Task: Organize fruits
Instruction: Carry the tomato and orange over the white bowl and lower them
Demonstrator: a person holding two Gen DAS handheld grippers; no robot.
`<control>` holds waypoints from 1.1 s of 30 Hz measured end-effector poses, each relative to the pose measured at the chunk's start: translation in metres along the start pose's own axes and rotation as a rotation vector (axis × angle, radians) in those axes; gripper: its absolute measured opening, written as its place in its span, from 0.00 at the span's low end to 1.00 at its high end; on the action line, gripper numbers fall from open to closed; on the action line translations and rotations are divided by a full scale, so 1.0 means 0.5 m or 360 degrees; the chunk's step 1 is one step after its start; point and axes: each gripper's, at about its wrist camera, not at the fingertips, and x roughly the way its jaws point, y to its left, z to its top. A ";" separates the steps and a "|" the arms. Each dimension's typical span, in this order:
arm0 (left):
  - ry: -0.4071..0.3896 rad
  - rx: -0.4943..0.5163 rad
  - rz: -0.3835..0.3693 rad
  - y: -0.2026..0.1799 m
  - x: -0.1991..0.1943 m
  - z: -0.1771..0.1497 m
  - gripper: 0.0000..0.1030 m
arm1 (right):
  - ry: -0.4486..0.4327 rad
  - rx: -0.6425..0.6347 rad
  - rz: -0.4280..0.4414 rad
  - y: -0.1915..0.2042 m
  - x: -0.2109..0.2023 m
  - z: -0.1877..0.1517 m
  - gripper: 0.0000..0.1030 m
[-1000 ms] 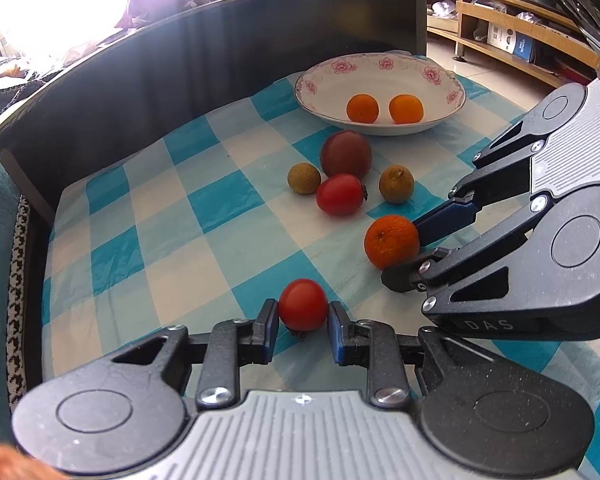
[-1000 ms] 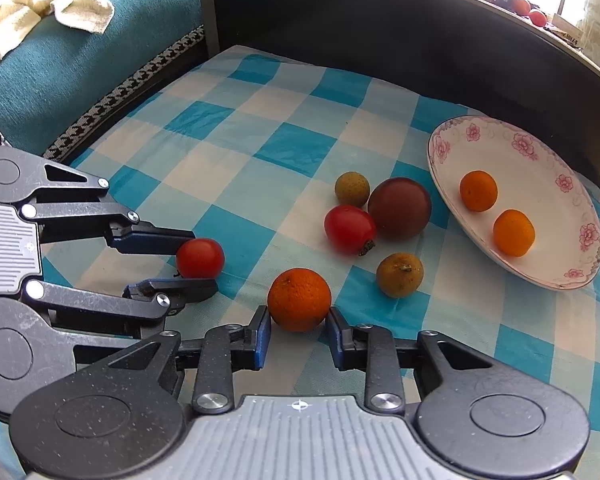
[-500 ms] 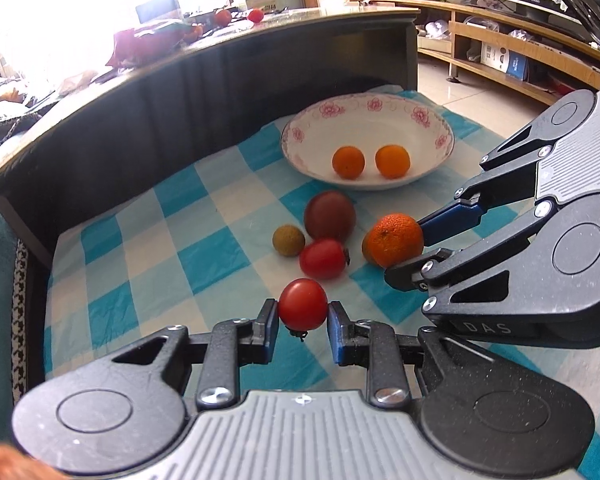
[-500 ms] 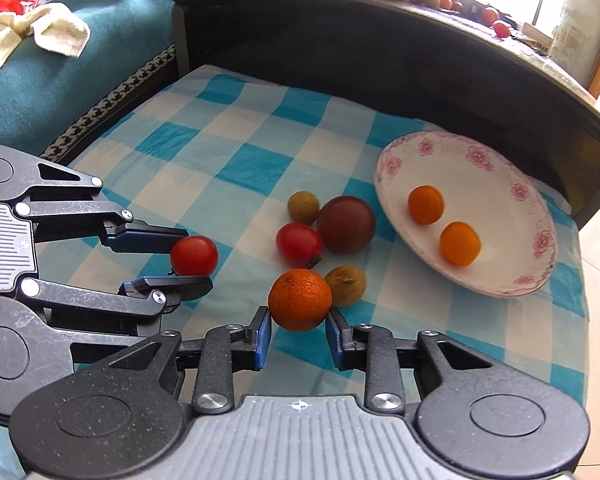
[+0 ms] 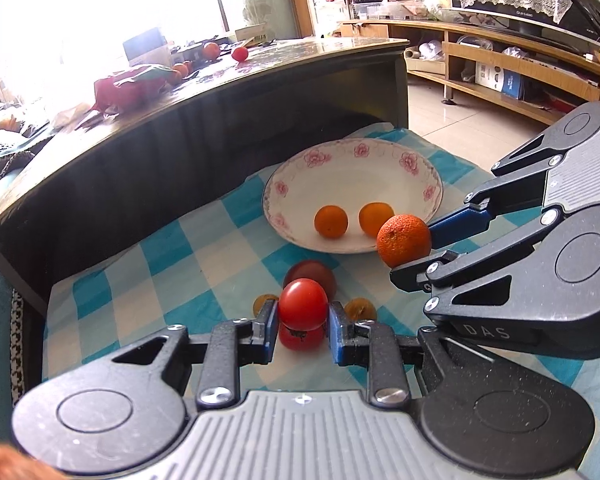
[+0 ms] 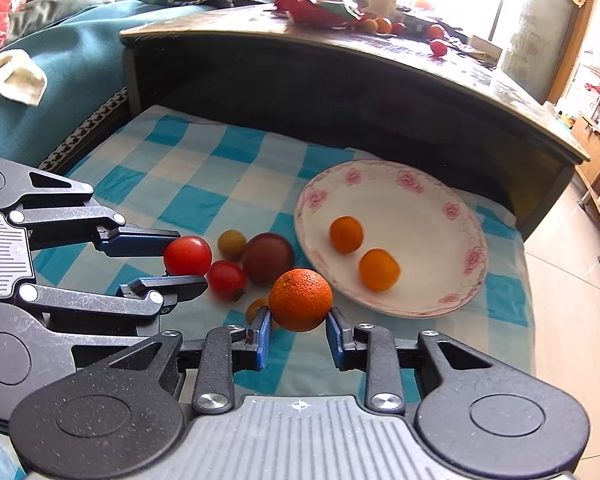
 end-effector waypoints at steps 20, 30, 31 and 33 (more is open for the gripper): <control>-0.0070 0.0007 -0.0005 -0.017 0.053 0.053 0.34 | -0.0049 0.0086 -0.0106 -0.063 0.009 0.012 0.24; -0.0109 0.0023 -0.0009 -0.024 0.078 0.074 0.34 | -0.0062 0.0129 -0.0143 -0.089 0.025 0.015 0.25; -0.0111 0.0024 -0.0009 -0.024 0.082 0.076 0.34 | -0.0063 0.0135 -0.0146 -0.093 0.027 0.016 0.25; -0.0115 0.0026 -0.0011 -0.025 0.087 0.079 0.34 | -0.0068 0.0146 -0.0153 -0.098 0.031 0.016 0.25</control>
